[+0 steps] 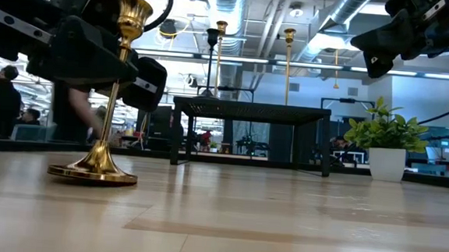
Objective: Pick & Place candle stick holders
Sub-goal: Put the gold candle holder on the shelf
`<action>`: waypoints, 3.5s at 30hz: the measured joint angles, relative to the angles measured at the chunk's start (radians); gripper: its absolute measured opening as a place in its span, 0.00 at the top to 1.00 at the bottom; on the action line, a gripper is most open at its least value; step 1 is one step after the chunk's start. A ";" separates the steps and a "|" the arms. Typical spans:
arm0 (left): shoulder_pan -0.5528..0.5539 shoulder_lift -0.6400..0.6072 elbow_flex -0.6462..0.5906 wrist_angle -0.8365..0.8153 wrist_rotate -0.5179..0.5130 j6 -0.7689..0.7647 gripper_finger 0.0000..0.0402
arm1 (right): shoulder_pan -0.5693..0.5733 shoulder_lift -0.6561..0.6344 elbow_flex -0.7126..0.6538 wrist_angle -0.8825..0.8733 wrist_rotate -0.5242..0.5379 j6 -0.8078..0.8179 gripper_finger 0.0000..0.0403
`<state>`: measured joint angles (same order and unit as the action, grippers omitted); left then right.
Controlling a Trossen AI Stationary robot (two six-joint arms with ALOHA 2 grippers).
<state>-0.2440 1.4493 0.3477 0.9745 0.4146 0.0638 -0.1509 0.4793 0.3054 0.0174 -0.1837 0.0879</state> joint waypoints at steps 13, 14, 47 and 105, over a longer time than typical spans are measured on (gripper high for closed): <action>0.000 -0.098 0.048 -0.046 -0.199 -0.182 0.96 | 0.000 0.000 0.000 -0.028 -0.001 -0.005 1.00; 0.000 -0.114 0.068 -0.077 -0.214 -0.178 0.96 | 0.000 0.000 0.000 -0.028 -0.002 -0.005 1.00; 0.170 -0.165 0.429 -0.466 -0.467 -0.046 0.96 | 0.001 0.251 0.000 0.277 -0.104 -0.043 1.00; 0.168 -0.157 0.458 -0.488 -0.461 -0.046 0.96 | 0.113 1.096 0.365 0.754 -0.103 -0.011 0.95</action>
<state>-0.0757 1.2926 0.8052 0.4867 -0.0467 0.0179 -0.0383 1.5753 0.6701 0.7713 -0.2871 0.0768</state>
